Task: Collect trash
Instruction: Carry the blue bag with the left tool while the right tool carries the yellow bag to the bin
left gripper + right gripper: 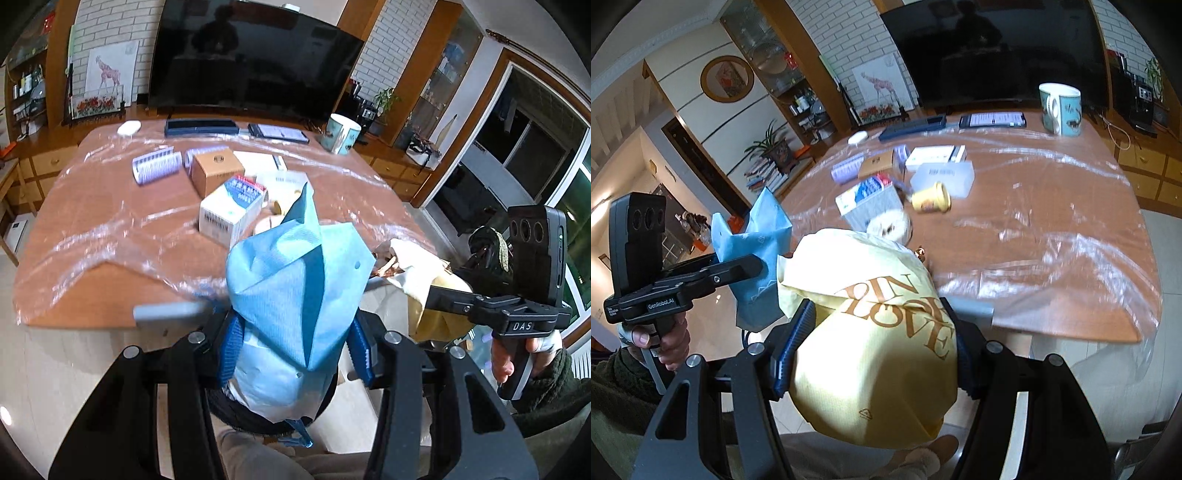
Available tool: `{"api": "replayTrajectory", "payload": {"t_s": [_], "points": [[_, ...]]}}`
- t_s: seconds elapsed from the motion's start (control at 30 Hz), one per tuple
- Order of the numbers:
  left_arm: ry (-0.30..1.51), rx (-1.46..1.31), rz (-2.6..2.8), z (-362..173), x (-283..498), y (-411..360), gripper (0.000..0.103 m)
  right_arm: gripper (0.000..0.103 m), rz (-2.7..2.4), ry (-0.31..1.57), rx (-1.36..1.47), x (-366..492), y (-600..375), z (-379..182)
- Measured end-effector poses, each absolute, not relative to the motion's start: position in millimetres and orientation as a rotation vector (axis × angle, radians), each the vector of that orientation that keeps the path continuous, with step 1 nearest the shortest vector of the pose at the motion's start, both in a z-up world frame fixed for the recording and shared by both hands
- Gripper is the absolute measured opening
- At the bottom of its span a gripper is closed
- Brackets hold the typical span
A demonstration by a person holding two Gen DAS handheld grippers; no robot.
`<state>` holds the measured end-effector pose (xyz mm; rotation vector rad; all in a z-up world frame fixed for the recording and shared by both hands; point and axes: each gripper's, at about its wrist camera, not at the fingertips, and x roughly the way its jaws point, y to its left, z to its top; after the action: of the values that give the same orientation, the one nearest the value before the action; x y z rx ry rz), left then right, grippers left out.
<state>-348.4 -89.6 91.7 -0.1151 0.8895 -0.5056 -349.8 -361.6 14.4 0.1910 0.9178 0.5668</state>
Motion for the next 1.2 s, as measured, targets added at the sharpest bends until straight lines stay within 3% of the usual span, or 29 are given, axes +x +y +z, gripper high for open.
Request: {"api": "replayTrajectory", "payload": {"t_s": [1.2], "points": [[1.045, -0.042, -0.454, 11.9, -344.6, -103.9, 0.05, 0.065, 0.481, 1.117, 0.21, -339.7, -332.0, -69.7]]}}
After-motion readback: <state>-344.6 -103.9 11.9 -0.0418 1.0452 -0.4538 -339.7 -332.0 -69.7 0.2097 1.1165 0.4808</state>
